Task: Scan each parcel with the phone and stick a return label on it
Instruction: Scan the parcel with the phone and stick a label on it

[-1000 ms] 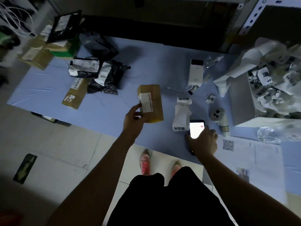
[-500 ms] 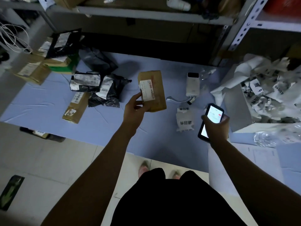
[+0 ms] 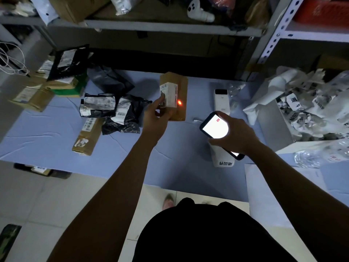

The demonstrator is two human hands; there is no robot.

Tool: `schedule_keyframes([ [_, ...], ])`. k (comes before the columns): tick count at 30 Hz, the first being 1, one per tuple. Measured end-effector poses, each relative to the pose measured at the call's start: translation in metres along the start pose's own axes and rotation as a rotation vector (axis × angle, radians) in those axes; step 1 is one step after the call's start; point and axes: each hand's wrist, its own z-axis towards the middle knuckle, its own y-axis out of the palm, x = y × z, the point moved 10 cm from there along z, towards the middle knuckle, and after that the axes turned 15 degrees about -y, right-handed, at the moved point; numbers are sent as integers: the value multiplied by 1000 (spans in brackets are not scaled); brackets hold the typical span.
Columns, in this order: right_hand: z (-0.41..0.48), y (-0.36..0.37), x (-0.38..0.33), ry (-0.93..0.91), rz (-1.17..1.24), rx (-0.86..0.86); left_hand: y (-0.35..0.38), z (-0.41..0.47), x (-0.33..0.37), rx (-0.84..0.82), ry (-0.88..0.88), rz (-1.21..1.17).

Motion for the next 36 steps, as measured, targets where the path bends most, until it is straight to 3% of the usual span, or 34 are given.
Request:
schedule_keyframes([
  [4, -1, 1, -3, 8, -44, -14, -3, 7, -24, -7, -81, 34],
  [14, -12, 7, -10, 20, -75, -65, -5, 6, -42, -19, -83, 105],
  [18, -21, 8, -9, 40, -57, -54, -12, -1, -41, 82, -58, 184],
  [21, -30, 12, -5, 68, -60, -45, -10, -10, -38, 176, 58, 470],
  [24, -42, 23, -1, 104, -52, -113, 12, -22, -51, 153, 135, 748],
  [30, -70, 45, 6, 169, -104, -237, 36, -45, -107, 11, 68, 794],
  [36, -86, 57, 10, 190, -147, -267, 18, -44, -144, 46, -85, 805],
])
